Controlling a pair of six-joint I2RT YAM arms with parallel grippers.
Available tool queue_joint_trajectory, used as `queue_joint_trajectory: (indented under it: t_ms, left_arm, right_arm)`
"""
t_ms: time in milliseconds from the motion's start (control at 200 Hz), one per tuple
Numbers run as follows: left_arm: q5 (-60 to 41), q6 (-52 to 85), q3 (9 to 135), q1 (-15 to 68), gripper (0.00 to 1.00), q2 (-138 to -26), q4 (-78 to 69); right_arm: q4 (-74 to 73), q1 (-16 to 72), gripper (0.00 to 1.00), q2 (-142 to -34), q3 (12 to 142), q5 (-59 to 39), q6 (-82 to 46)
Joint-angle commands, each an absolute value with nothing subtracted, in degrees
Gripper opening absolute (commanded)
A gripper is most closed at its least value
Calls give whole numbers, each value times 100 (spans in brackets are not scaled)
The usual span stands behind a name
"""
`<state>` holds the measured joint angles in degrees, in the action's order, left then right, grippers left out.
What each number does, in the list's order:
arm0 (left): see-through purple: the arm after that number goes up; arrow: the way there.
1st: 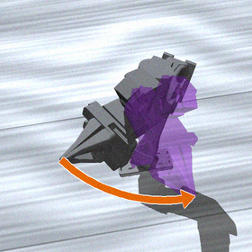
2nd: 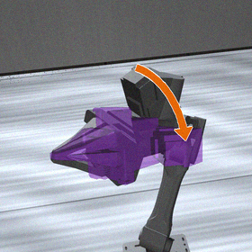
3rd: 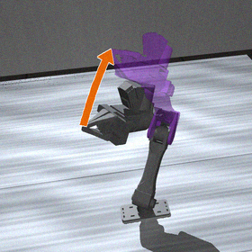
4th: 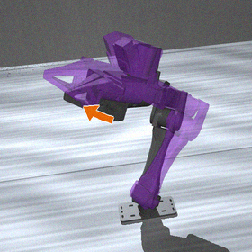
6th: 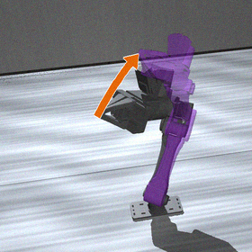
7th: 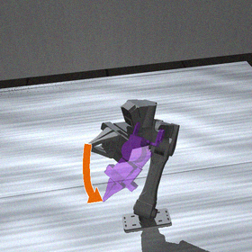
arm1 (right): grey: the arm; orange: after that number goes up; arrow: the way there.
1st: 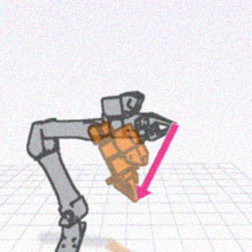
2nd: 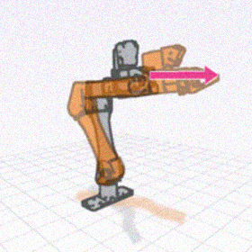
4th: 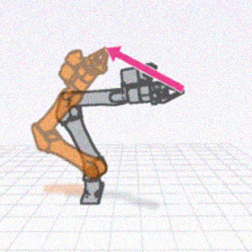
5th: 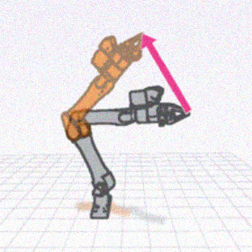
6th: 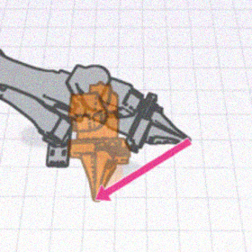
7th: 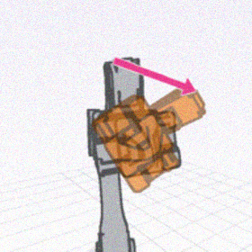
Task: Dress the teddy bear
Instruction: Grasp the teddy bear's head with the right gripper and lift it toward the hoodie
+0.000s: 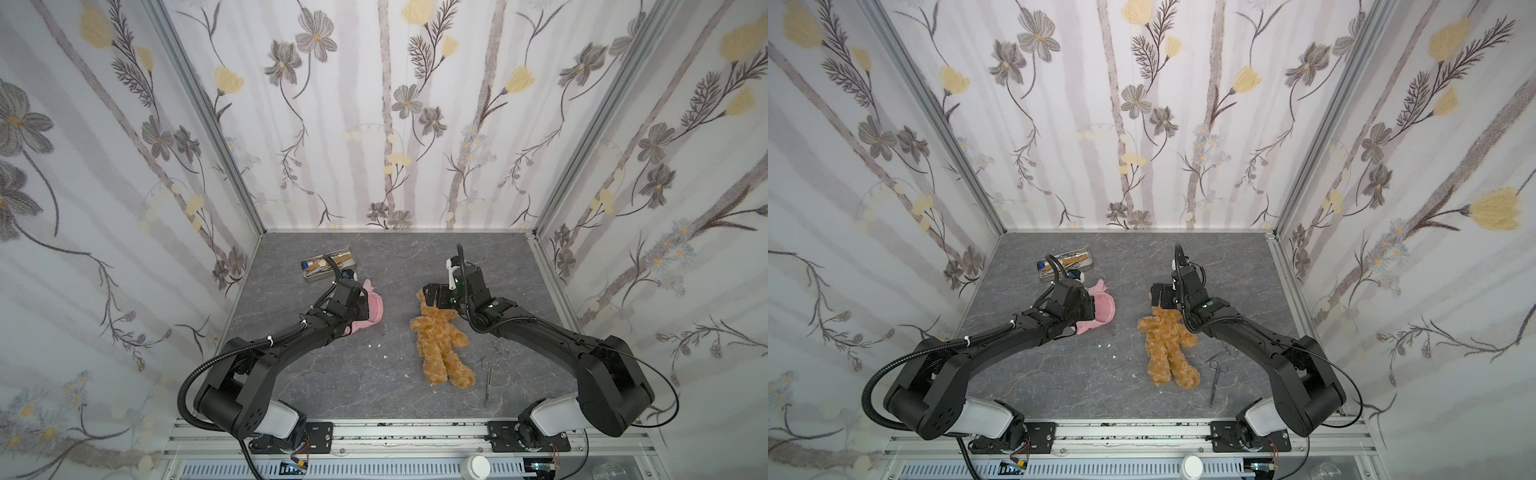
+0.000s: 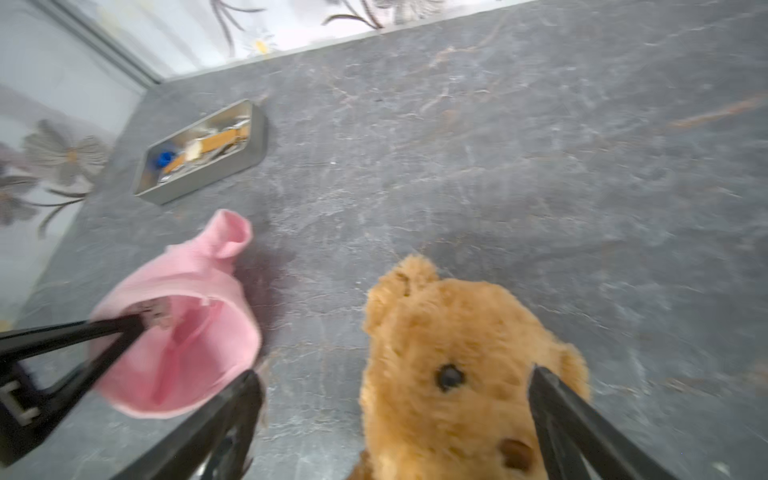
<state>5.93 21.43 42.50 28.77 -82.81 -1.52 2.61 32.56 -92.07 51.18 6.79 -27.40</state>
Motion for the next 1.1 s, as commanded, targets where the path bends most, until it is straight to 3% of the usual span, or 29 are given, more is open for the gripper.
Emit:
queue_joint_trajectory:
  t_ms: [0, 180, 310, 590, 684, 909, 989, 1094]
  left_arm:
    - [649, 2241, 4230, 2866, 0, -8222, -317]
    - [616, 2206, 4225, 2867, 0, -8224, -324]
    - [598, 2216, 4210, 2863, 0, -8185, -324]
    - [580, 2223, 4192, 2856, 0, -8193, -325]
    - [571, 2222, 4192, 2858, 0, -8189, -324]
    - [460, 2336, 4193, 2857, 0, -8071, -317]
    - [431, 2372, 4160, 2857, 0, -7993, -317]
    - [439, 2355, 4097, 2856, 0, -7913, -316]
  right_arm:
    - [557, 3272, 100, -9177, 4998, 1054, -2868]
    - [-102, 3291, 100, -9576, 4820, 114, -3320]
    - [-425, 3260, 100, -9731, 4562, 573, -3688]
    - [-1657, 3261, 100, -10238, 4362, 426, -3887]
    - [-1958, 3238, 93, -10380, 4359, 457, -3697]
    - [-1714, 3173, 62, -10400, 4622, 213, -2559]
    - [-1357, 3155, 56, -10320, 4664, -125, -1962]
    - [-625, 3162, 56, -10243, 4736, -625, -1173]
